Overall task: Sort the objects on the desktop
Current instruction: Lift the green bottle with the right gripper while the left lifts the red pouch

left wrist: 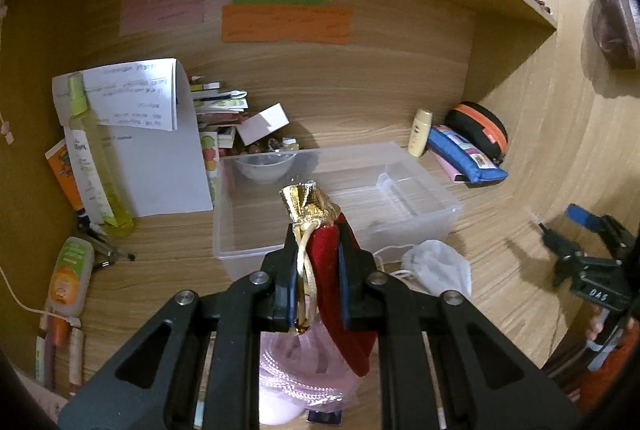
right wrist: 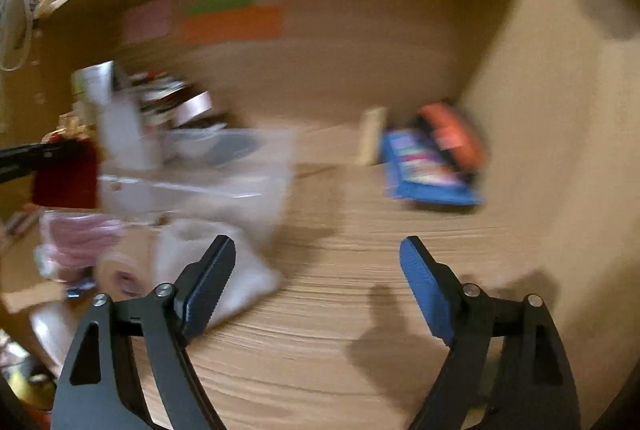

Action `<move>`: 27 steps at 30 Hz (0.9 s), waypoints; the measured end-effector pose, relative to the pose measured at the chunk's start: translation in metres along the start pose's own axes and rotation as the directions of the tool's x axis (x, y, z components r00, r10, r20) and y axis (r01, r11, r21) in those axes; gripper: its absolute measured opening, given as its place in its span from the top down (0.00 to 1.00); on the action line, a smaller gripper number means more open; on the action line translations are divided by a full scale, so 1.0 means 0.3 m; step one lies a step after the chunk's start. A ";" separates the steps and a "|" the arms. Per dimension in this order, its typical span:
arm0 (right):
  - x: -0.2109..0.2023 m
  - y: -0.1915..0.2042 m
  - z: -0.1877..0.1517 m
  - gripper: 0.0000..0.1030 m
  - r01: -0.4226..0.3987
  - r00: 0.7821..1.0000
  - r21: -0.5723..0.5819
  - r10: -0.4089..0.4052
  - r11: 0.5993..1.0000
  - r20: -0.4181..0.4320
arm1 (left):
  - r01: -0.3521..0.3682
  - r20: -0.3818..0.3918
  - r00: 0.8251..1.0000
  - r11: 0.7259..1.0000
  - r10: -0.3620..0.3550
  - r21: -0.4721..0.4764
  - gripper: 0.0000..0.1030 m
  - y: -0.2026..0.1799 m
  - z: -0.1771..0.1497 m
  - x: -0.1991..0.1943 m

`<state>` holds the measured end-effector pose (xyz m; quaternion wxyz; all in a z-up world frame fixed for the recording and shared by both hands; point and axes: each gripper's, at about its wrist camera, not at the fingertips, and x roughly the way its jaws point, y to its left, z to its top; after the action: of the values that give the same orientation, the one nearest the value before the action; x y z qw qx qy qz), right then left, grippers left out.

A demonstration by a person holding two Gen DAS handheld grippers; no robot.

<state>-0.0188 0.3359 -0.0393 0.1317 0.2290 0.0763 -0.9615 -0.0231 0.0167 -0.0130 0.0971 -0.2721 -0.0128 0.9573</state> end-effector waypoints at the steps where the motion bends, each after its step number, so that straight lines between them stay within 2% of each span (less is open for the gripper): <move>1: -0.026 -0.027 -0.013 0.20 0.055 0.998 0.004 -0.055 0.998 -0.005 | 0.007 0.001 1.000 1.000 -0.007 0.001 0.85 0.000 0.001 0.000; 3: -0.044 -0.070 -0.025 0.20 0.124 0.992 0.022 -0.124 0.992 -0.029 | 0.026 0.001 1.000 1.000 -0.026 0.002 0.85 -0.003 -0.001 0.000; 6: -0.051 -0.164 -0.061 0.20 0.238 0.969 0.060 -0.233 0.969 -0.087 | 0.048 0.006 0.999 0.999 -0.048 0.006 0.85 -0.010 -0.008 -0.001; 10: -0.027 -0.274 -0.113 0.20 0.319 0.940 0.097 -0.301 0.943 -0.159 | 0.061 0.000 0.998 0.998 -0.061 0.008 0.85 -0.016 -0.015 0.004; 15: 0.071 -0.338 -0.136 0.20 0.298 0.938 0.113 -0.269 0.948 -0.221 | 0.052 -0.004 0.999 0.999 -0.052 0.004 0.85 -0.011 -0.023 0.002; 22: 0.213 -0.375 -0.096 0.20 0.182 0.955 0.154 -0.138 0.971 -0.262 | 0.032 -0.002 0.999 0.999 -0.032 -0.004 0.85 -0.005 -0.023 0.000; 27: 0.317 -0.314 -0.031 0.20 0.167 0.943 0.041 -0.148 0.985 -0.298 | 0.030 -0.001 1.000 0.999 -0.030 -0.010 0.85 0.004 -0.023 0.011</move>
<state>-0.1239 0.4067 -0.0832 0.0340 0.3668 0.0813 -0.9261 -0.0223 0.0161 -0.0206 0.1102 -0.2729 -0.0215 0.9555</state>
